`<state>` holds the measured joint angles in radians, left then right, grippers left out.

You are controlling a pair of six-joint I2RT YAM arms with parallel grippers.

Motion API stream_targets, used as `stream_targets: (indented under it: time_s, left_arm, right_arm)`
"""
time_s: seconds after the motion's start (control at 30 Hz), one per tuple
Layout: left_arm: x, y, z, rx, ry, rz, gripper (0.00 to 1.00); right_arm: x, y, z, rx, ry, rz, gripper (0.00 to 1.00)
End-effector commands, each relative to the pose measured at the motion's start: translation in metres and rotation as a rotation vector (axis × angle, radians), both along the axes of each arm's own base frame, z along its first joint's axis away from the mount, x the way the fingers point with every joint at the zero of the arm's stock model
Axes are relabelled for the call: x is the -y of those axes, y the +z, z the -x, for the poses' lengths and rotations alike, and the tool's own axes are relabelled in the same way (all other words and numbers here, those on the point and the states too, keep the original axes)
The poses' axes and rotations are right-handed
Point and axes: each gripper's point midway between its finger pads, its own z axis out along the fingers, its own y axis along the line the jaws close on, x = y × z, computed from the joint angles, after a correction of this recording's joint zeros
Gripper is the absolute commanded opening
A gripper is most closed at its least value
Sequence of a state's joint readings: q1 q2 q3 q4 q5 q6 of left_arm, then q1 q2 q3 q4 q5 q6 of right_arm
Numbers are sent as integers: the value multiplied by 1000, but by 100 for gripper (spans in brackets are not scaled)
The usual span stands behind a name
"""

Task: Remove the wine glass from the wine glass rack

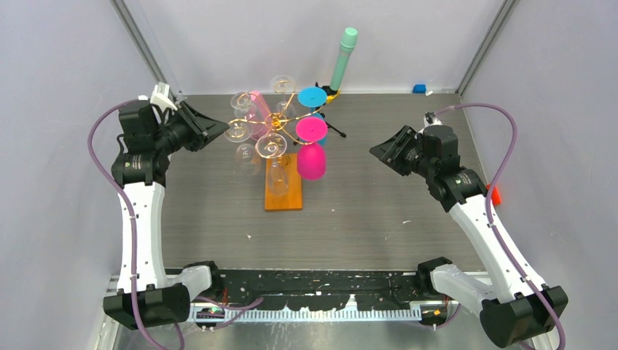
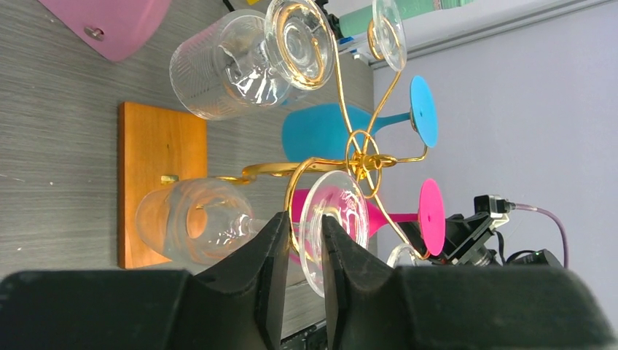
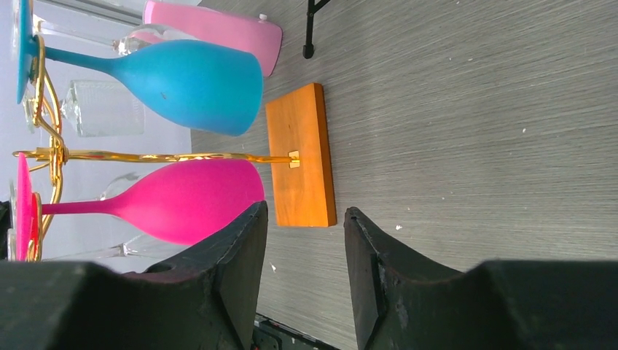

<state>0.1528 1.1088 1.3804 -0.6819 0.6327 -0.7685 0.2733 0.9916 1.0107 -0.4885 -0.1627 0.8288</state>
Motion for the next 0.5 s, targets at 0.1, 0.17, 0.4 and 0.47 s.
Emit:
stream_targets:
  time_s: [0.1, 0.17, 0.4, 0.47]
  left_arm:
    - [14, 21, 4, 40, -74, 118, 16]
    - [15, 23, 4, 38, -80, 139, 15]
    - [19, 19, 7, -1, -91, 174, 17]
    - [20, 18, 8, -14, -98, 187, 20]
  right_arm:
    - [4, 8, -1, 29, -33, -3, 47]
    - [6, 5, -1, 22, -43, 4, 47]
    - [10, -4, -2, 2, -62, 21, 45]
    - [10, -5, -2, -1, -63, 25, 45]
